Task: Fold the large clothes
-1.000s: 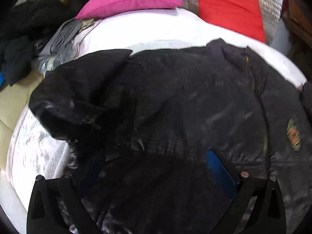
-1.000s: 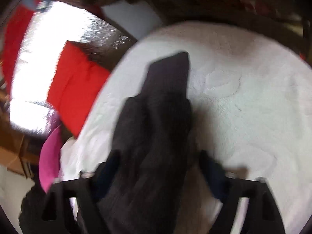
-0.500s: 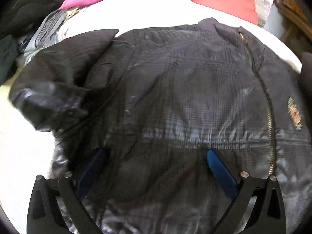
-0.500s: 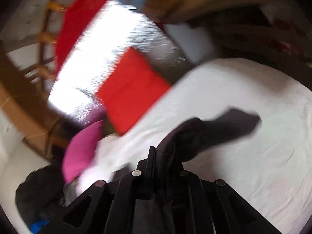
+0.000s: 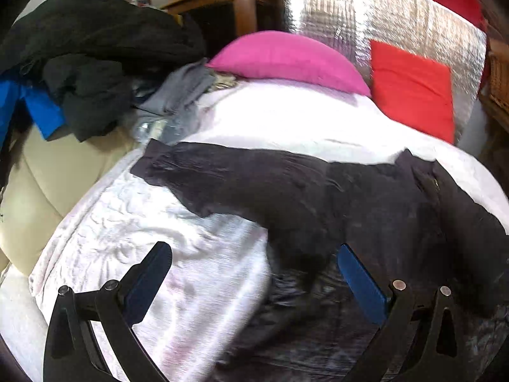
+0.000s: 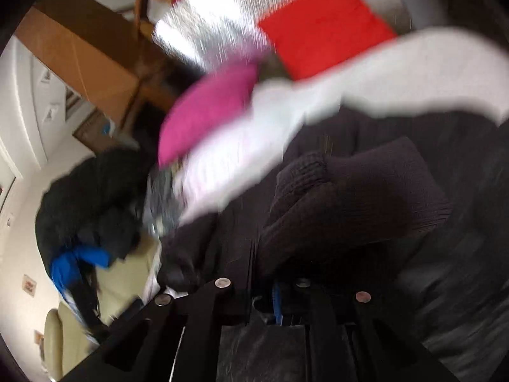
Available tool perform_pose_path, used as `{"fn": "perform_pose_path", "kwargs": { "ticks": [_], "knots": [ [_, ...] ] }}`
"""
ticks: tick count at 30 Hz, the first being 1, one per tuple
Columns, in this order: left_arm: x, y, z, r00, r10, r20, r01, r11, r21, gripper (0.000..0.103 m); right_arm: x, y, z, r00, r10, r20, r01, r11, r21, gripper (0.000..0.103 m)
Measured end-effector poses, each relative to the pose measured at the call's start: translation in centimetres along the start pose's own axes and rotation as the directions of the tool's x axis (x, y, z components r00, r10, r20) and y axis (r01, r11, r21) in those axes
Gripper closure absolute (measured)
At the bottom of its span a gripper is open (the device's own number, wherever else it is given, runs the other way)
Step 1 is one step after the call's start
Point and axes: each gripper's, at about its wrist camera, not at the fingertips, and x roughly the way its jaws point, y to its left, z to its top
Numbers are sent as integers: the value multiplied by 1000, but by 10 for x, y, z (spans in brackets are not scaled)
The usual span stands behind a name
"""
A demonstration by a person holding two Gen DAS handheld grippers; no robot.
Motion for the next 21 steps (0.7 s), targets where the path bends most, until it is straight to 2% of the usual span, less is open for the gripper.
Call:
{"fn": "perform_pose_path", "kwargs": {
  "ticks": [1,3,5,6,7,8,9,10,12,14,15,16,17,18,20,21],
  "knots": [
    [6,-4,1,1000,-8,6,8,1000,-2,0,8,-7,-18,999,-9,-53,9,1000,12,86],
    [10,-4,1,999,-37,14,37,999,-2,0,26,-14,-32,987,8,-158,0,999,48,77],
    [11,-7,1,997,-69,26,69,998,2,0,26,-24,-38,965,89,-246,-62,991,117,72],
    [11,-13,-2,996,-89,30,89,996,5,0,21,-27,-39,959,113,-258,-82,988,130,71],
    [12,-24,-4,994,-108,33,108,994,8,0,9,-32,-40,951,158,-266,-123,982,142,63],
    [12,-30,-3,990,-139,35,138,990,11,0,-7,-37,-40,946,200,-257,-166,975,148,40],
    [11,-36,-4,986,-162,35,162,987,15,0,-21,-41,-39,948,218,-232,-187,971,149,29],
    [9,-44,-4,979,-202,35,201,979,24,0,-40,-49,-38,957,239,-167,-215,965,147,16],
    [6,-59,-7,965,-259,31,258,965,38,0,-72,-64,-34,961,273,-48,-264,954,142,11],
    [6,-70,-9,952,-305,22,304,951,52,0,-100,-86,-27,960,281,19,-281,951,130,9],
    [5,-76,-11,945,-326,16,325,944,59,0,-110,-92,-23,966,253,47,-257,957,134,9],
    [4,-83,-13,937,-350,9,349,935,66,0,-123,-108,-16,978,176,107,-192,968,159,9],
    [2,-92,-16,926,-378,0,377,923,75,0,-135,-125,-9,981,109,161,-140,972,191,9],
    [0,-100,-20,918,-397,-7,396,914,87,0,-142,-132,-6,981,69,179,-106,973,206,9],
    [-5,-122,-27,898,-439,-22,438,889,133,0,-154,-156,6,973,-73,217,20,971,239,10],
    [-8,-135,-31,888,-458,-30,457,876,158,0,-156,-161,8,969,-102,223,45,967,251,11]
  ]
}}
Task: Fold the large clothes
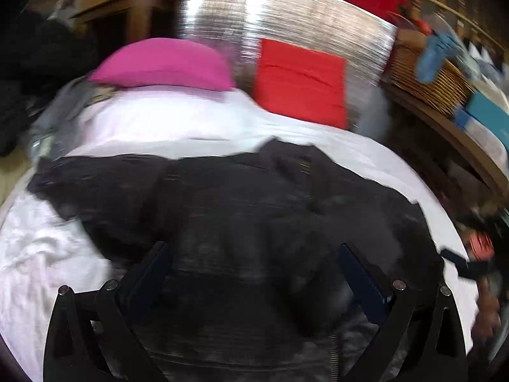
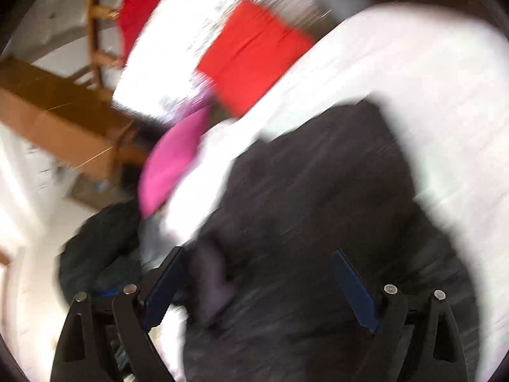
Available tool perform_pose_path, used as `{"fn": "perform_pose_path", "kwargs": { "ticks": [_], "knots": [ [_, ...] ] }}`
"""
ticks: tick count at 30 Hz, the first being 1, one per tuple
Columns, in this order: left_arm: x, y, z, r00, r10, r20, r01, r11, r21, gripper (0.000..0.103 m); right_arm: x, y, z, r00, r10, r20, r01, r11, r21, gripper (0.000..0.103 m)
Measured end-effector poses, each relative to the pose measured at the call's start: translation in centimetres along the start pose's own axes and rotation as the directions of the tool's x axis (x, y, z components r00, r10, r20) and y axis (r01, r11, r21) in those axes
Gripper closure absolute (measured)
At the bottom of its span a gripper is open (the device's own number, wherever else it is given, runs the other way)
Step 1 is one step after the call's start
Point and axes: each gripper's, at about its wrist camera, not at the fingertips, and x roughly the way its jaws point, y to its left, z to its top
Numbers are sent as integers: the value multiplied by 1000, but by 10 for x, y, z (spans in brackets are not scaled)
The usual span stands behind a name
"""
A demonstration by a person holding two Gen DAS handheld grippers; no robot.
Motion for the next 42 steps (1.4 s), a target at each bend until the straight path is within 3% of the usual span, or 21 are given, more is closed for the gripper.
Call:
{"fn": "perform_pose_path", "kwargs": {
  "ticks": [4,8,12,14,15,16,18,19,21,23,24,25,27,31,34,38,39,41,42],
  "knots": [
    [9,-37,-7,999,-46,-17,47,997,61,0,4,-21,18,995,-101,16,100,995,30,23],
    [29,-56,-15,998,-20,-62,27,994,110,0,17,-36,28,978,-207,19,207,978,7,27],
    [44,-48,-15,997,19,-76,-12,995,97,3,19,-42,31,941,-329,72,332,942,-35,27],
    [41,-39,-13,997,-8,-73,12,998,59,18,9,-51,36,951,-290,103,290,957,15,28],
    [43,-35,-13,997,-11,-77,15,998,54,31,11,-54,38,954,-284,95,283,959,19,28],
    [44,-31,-14,996,-25,-87,29,998,49,46,15,-58,40,957,-284,63,283,959,20,28],
    [47,-23,-13,991,-70,-115,74,997,25,62,27,-69,38,961,-278,-4,278,960,30,28],
    [47,-17,-12,989,-79,-124,81,997,8,63,38,-71,35,959,-277,-53,279,960,30,28],
    [43,-12,-11,990,-80,-120,81,997,4,63,44,-63,33,950,-309,-41,309,951,-15,33],
    [32,-8,-9,992,-69,-107,71,997,15,62,43,-54,33,956,-287,-53,285,958,-43,55],
    [28,-6,-9,993,-61,-96,64,998,20,51,42,-47,30,956,-290,-53,287,957,-50,58],
    [19,-4,-8,995,-66,-78,68,998,19,29,41,-44,29,953,-299,-48,295,953,-70,62],
    [11,-4,-8,994,-96,-47,96,995,3,9,44,-36,27,951,-308,-34,305,949,-84,63],
    [3,-27,-13,984,-174,-40,176,983,44,2,44,-34,27,953,-303,-29,300,952,-65,65],
    [21,-48,-21,991,-111,-76,118,989,92,1,43,-35,23,949,-314,-29,311,947,-75,65],
    [59,-60,-24,982,-57,-178,80,989,123,1,48,-34,23,949,-312,-35,310,949,-65,65],
    [64,-55,-22,982,-62,-177,80,992,95,6,48,-33,23,949,-314,-34,312,948,-67,65],
    [69,-40,-18,978,-81,-192,88,996,25,31,46,-33,23,949,-314,-29,312,948,-64,65],
    [70,-31,-14,976,-97,-197,97,995,-9,52,44,-33,23,949,-315,-22,313,948,-61,66]
  ]
}}
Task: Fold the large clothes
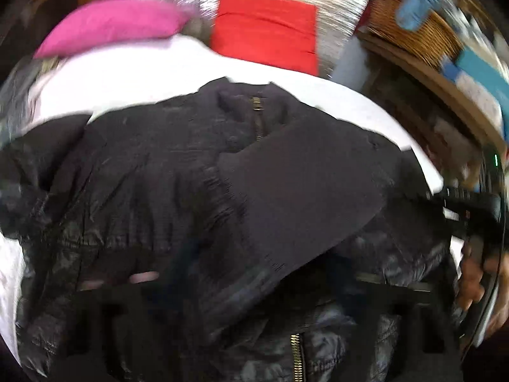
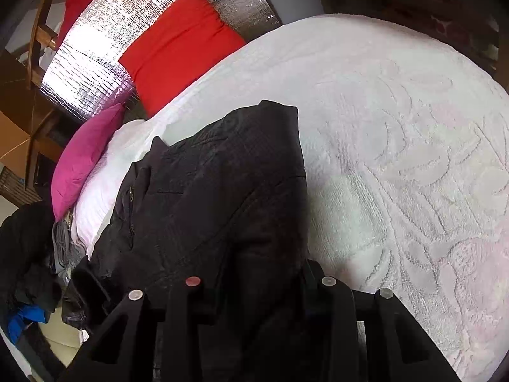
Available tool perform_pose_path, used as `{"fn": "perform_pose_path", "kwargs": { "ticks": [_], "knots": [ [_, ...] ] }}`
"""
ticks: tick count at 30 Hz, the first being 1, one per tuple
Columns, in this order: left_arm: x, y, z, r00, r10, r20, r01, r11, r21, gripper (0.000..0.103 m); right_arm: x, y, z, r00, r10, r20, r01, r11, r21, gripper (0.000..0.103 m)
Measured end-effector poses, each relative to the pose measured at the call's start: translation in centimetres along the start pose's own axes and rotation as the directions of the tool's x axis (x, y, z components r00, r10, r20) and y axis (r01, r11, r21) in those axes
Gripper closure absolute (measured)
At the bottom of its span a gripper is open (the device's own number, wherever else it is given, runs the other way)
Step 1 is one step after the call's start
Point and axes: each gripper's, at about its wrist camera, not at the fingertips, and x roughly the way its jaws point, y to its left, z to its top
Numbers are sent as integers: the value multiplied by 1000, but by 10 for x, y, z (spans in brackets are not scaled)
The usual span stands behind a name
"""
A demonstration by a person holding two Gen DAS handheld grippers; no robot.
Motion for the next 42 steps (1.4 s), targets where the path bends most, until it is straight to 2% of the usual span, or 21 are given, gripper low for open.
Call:
{"fn": "perform_pose_path", "kwargs": {
  "ticks": [1,2,6,8,10,14,16,18,19,20,21,22,25,27,28,29,31,34,35,38,42],
  "knots": [
    [-2,8,3,1000,-10,2,10,1000,-12,61,-2,-2,0,1000,0,4,0,1000,1,67],
    [-6,15,6,1000,-16,12,16,1000,-20,63,-5,-4,0,1000,1,8,-1,1000,3,68],
    [-34,54,18,998,-23,57,28,995,-92,64,-10,-5,1,1000,6,18,-6,1000,10,70],
    [-50,78,21,997,13,76,-3,990,-138,54,-11,-5,0,1000,0,19,0,1000,7,70],
    [-62,107,19,996,38,78,-21,979,-205,36,-12,-4,0,1000,1,18,-1,1000,9,70],
    [-88,152,14,993,44,110,-10,955,-297,32,-23,3,0,999,-26,47,27,1000,-6,69],
    [-105,179,10,987,78,144,-24,937,-350,25,-37,8,-1,992,-63,109,65,998,-11,69],
    [-119,207,6,977,120,174,-34,902,-431,19,-53,14,-3,982,-55,182,61,998,-25,63],
    [-125,218,1,974,133,183,-34,887,-461,18,-59,17,-5,977,-27,211,33,999,-28,38],
    [-130,235,-2,969,151,194,-31,858,-513,17,-63,19,-7,973,-1,231,9,999,-32,18],
    [-133,251,-6,965,168,199,-27,825,-564,17,-69,24,-11,966,35,255,-24,999,-46,17],
    [-134,262,-8,964,177,198,-25,804,-594,17,-72,34,-16,964,79,255,-59,995,-86,17],
    [-125,298,-15,968,162,193,25,700,-714,17,-67,67,-34,972,146,182,-103,969,-224,19],
    [-115,309,-15,972,124,201,73,652,-754,17,-54,87,-49,977,182,108,-142,944,-299,36],
    [-108,316,-13,973,98,208,102,627,-772,17,-44,100,-58,982,177,58,-147,927,-344,55],
    [-99,325,-12,974,67,218,136,595,-792,17,-37,108,-65,985,170,27,-147,915,-375,66],
    [-90,337,-11,973,41,225,165,554,-816,17,-20,126,-84,987,156,-29,-153,881,-447,66],
    [-70,359,-11,973,41,227,184,458,-870,17,3,138,-103,985,131,-111,-168,856,-489,66],
    [-66,366,-9,971,48,236,192,435,-880,17,12,140,-109,984,112,-138,-167,852,-496,66],
    [-59,382,4,969,71,237,184,431,-883,17,25,143,-118,989,58,-139,-124,835,-536,66],
    [-40,401,10,967,85,238,181,425,-887,19,26,141,-116,985,76,-156,-147,845,-514,66]
  ]
}}
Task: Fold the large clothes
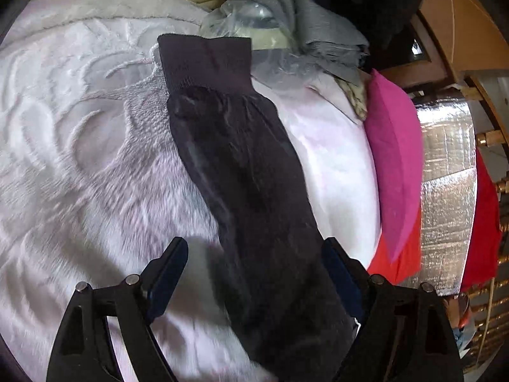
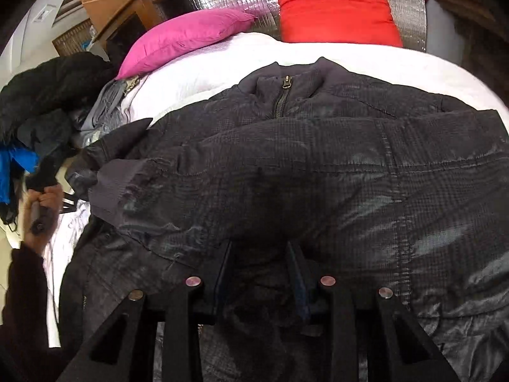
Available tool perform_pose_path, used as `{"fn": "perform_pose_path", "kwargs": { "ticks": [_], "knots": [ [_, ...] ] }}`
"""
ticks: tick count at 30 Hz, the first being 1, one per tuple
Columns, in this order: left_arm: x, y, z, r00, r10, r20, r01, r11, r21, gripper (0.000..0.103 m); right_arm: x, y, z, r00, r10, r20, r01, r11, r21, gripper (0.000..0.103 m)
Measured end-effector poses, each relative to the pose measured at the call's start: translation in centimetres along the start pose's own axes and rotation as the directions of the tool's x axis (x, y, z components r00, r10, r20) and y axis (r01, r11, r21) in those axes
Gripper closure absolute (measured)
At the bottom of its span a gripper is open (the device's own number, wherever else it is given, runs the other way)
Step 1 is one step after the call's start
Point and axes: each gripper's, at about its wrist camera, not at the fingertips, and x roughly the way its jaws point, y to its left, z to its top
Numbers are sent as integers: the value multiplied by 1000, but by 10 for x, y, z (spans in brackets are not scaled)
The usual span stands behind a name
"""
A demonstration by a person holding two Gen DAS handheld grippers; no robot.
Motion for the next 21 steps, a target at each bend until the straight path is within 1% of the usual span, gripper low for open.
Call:
{"fn": "perform_pose_path", "kwargs": {
  "ticks": [2,4,5,6,7,10,11,13,14,15,16,17,18,19,21],
  "knots": [
    [1,1,5,999,0,32,0,1000,25,32,0,-3,0,1000,16,-3,-16,1000,19,65],
    [4,-6,6,1000,8,17,-9,997,70,85,-1,-4,1,1000,26,-3,-25,999,27,65],
    [3,-12,4,999,31,25,-33,994,105,94,-1,-3,2,1000,29,-2,-29,999,31,66],
    [-2,-20,1,997,54,50,-61,987,148,97,-3,-4,3,999,33,-1,-33,999,36,66],
    [-10,-30,-4,995,65,76,-78,979,186,97,-7,-5,4,999,36,6,-36,998,43,66],
    [-39,-70,-21,992,9,128,-49,949,311,97,-24,-9,7,998,18,58,-22,998,61,66],
    [-56,-90,-34,988,-16,153,-43,926,375,97,-32,-14,8,996,12,83,-19,997,78,66],
    [-85,-123,-64,983,-79,167,-12,875,484,97,-45,-24,12,993,10,121,-25,992,121,66],
    [-102,-142,-85,979,-129,157,23,838,545,97,-48,-27,13,991,8,131,-26,990,136,66],
    [-114,-156,-103,975,-162,150,42,803,594,97,-54,-33,14,989,1,147,-25,987,157,66],
    [-132,-174,-132,968,-210,135,68,742,667,97,-61,-41,15,986,-9,165,-22,983,181,66],
    [-144,-182,-151,964,-240,117,88,700,709,97,-66,-46,16,984,-15,176,-21,980,199,66],
    [-153,-194,-179,959,-271,80,118,641,759,97,-74,-55,16,981,-19,193,-26,973,230,66],
    [-157,-201,-203,957,-289,41,144,589,795,97,-79,-61,16,979,-18,203,-34,968,250,66],
    [-156,-209,-245,957,-291,-20,172,508,844,97,-87,-69,17,976,-21,216,-40,961,273,66]
  ]
}}
